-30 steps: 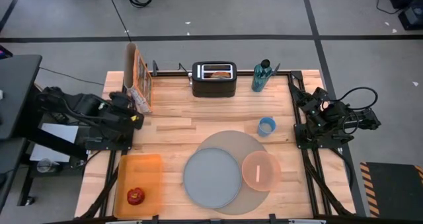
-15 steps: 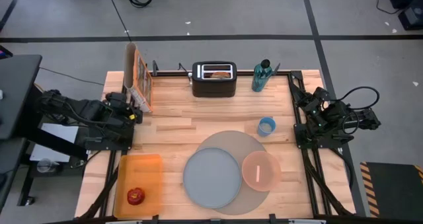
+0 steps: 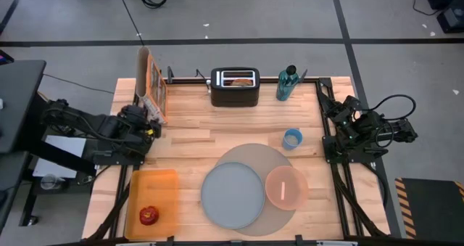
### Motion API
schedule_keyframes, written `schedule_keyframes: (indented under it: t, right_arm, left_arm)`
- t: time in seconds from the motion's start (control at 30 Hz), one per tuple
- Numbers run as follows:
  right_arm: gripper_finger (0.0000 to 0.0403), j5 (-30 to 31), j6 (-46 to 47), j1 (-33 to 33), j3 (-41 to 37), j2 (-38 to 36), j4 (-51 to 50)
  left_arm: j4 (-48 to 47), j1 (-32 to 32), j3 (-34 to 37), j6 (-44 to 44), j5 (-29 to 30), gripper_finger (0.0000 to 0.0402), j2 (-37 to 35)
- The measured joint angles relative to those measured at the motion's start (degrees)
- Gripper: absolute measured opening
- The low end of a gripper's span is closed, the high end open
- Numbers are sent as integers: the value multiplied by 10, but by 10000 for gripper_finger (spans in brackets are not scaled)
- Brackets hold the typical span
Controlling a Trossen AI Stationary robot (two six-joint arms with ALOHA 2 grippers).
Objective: Arrange a breakfast setting
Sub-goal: Pour the cereal into the light orange bowl on the table mat
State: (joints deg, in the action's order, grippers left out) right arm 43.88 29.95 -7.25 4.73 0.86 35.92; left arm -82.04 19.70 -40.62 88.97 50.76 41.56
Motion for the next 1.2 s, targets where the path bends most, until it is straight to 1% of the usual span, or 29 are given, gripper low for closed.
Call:
schedule_keyframes:
  t: [0.27, 0.4, 0.53, 0.67, 0.77, 0.87, 1.03, 1.2]
  right_arm:
    - [132, 1, 5, 0, 0, 0, 0]
    - [132, 1, 14, 0, 0, 0, 0]
    - [132, 5, 12, 0, 0, 0, 0]
    - [132, 14, 5, 0, 0, 0, 0]
    - [132, 9, 3, 0, 0, 0, 0]
    - [132, -5, -5, 0, 3, 2, -3]
    - [132, -17, -57, -1, 46, 38, -15]
    - [132, -39, -74, -1, 109, 81, -72]
  left_arm:
    - [4, -18, 8, -5, 106, 309, 1]
    - [9, -35, 8, -30, 158, 309, 1]
    - [46, -52, 8, -67, 193, 309, 1]
    - [84, -71, 8, -76, 199, 309, 1]
    - [100, -84, 8, -76, 196, 307, 1]
    - [102, -100, 8, -76, 196, 293, 1]
    - [102, -142, 8, -78, 196, 258, 1]
    - [109, -187, 8, -78, 198, 236, 1]
